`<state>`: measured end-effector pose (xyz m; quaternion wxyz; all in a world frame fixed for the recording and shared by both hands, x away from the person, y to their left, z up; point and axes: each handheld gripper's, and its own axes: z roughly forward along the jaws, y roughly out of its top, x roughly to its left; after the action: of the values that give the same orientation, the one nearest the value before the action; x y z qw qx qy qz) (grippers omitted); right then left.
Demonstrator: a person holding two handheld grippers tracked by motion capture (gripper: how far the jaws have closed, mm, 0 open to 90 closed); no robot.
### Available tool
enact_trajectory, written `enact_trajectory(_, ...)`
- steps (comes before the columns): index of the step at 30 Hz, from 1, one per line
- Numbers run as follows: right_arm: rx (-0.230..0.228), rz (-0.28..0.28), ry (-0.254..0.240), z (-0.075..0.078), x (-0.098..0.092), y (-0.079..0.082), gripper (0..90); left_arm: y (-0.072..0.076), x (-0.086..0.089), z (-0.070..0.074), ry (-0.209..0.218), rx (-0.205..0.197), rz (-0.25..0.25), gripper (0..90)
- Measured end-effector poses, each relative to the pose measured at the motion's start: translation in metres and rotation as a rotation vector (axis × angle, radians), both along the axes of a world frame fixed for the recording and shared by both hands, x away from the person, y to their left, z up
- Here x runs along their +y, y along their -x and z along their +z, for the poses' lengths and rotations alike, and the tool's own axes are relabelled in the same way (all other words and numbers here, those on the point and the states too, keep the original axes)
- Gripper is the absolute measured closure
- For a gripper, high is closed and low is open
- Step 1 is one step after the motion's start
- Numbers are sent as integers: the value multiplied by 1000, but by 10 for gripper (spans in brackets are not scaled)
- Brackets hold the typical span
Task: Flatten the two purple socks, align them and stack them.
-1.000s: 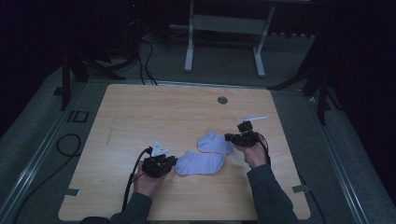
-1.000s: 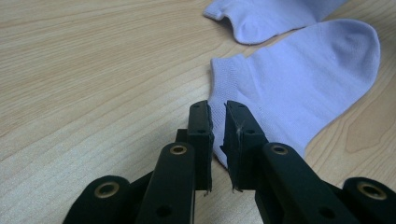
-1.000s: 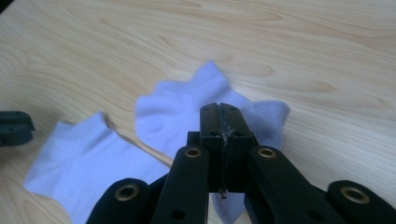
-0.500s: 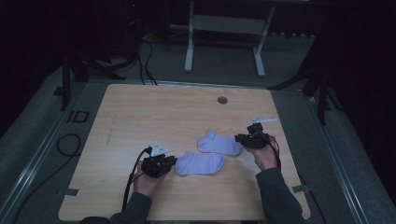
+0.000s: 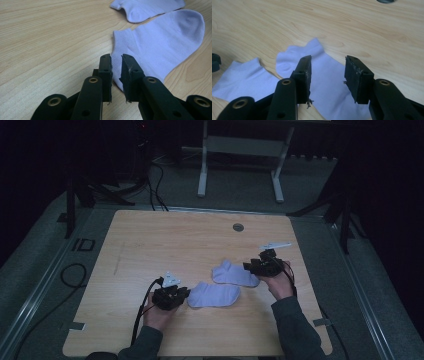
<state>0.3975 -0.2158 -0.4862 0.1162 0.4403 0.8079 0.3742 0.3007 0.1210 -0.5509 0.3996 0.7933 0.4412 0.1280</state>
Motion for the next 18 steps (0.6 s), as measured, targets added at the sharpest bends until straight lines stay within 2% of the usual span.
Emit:
enact_trajectory(10, -45, 104, 47, -2, 29, -8, 587, -1, -1, -2, -6, 5, -2, 771)
enact_trajectory(18, -37, 172, 101, -16, 48, -15, 563, -1, -2, -1, -4, 5, -5, 766)
